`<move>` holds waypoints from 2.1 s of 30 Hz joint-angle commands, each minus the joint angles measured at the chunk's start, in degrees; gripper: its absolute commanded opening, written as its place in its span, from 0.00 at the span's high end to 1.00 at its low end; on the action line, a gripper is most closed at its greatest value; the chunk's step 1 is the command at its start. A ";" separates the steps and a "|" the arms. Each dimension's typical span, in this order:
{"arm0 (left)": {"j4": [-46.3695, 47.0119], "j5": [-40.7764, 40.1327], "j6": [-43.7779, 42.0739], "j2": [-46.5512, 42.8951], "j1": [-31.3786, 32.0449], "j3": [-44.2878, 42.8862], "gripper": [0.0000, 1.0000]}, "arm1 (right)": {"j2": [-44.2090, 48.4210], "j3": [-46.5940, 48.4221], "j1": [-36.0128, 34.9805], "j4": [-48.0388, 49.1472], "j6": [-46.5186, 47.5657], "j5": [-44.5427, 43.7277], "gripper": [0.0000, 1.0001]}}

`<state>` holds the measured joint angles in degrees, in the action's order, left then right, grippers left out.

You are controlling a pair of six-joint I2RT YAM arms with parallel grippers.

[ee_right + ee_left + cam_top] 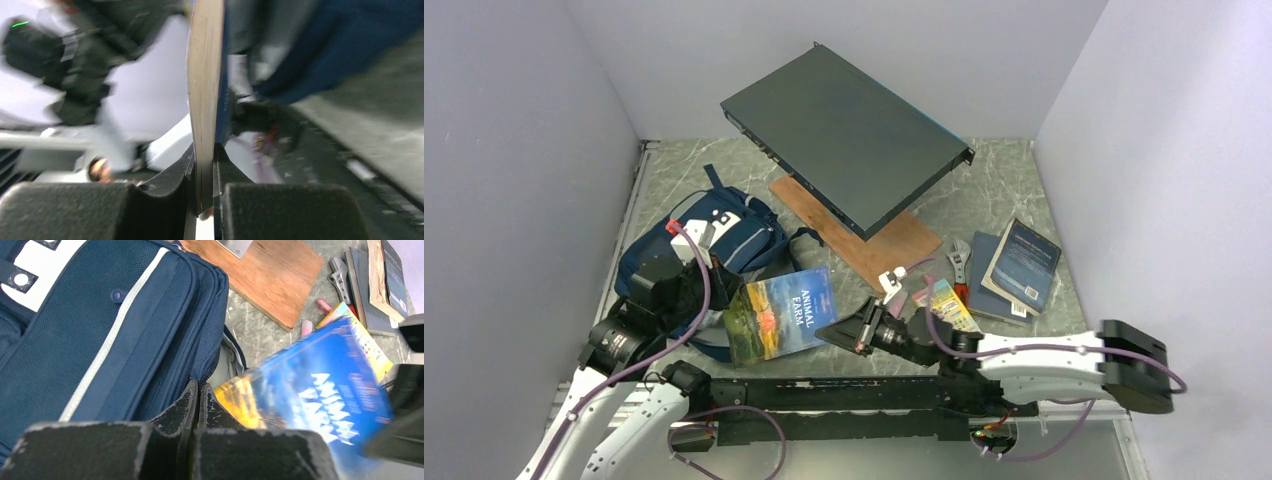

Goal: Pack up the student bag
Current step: Place the book in the student bag.

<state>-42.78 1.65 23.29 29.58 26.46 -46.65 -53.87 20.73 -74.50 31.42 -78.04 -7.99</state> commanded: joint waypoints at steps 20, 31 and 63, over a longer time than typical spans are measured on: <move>-0.04 -1.51 -3.97 6.76 0.35 -7.65 1.00 | -5.00 -4.22 -3.20 -8.23 -8.92 -25.96 1.00; 2.09 -0.17 -4.01 11.00 0.35 -10.22 1.00 | -5.86 -3.45 -3.76 -11.12 -12.52 -23.42 1.00; 0.04 5.57 5.74 8.47 0.35 -6.44 1.00 | -32.20 15.82 -3.36 8.97 16.62 -13.19 0.61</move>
<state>-46.83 5.34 26.92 39.57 26.65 -51.81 -85.86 36.47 -78.02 30.39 -71.96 -32.32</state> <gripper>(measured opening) 0.021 0.335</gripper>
